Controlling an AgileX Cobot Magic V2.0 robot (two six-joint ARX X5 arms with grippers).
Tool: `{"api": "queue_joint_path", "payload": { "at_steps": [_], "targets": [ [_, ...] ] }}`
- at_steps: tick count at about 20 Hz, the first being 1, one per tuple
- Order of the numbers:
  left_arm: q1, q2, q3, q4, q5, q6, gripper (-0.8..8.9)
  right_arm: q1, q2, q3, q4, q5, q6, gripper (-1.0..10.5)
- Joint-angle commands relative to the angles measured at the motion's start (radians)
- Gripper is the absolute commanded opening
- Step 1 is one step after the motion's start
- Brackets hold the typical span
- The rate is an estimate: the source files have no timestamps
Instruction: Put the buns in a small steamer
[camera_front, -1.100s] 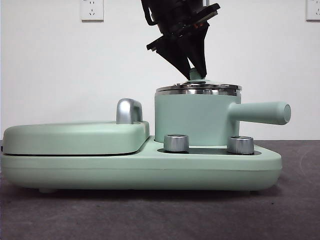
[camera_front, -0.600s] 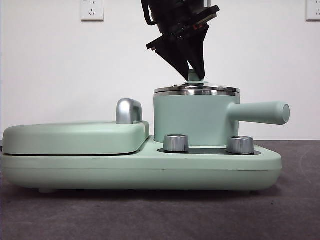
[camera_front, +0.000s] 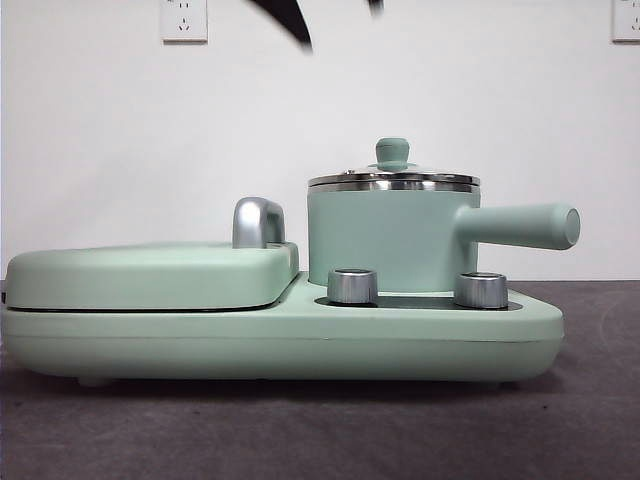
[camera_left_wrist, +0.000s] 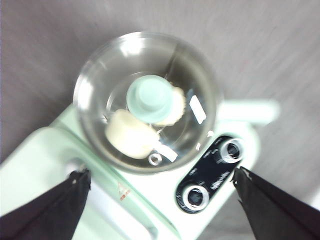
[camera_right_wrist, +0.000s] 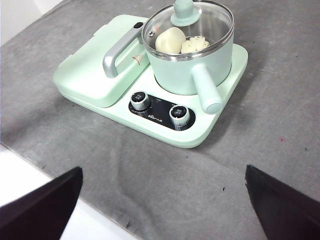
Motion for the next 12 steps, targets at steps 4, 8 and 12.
{"api": "queue_joint_path", "payload": {
  "at_steps": [4, 8, 12],
  "targets": [
    [-0.009, -0.32, -0.205, -0.04, -0.001, -0.071, 4.66, 0.006, 0.0, 0.007, 0.1, -0.081, 0.01, 5.2],
    [-0.009, -0.534, -0.444, -0.029, -0.001, -0.1, 4.66, 0.006, 0.0, 0.007, 0.164, -0.135, 0.006, 5.2],
    [-0.009, -0.759, -0.732, 0.111, -0.001, -0.18, 4.66, 0.006, 0.001, 0.007, 0.206, -0.158, -0.016, 5.2]
  ]
}}
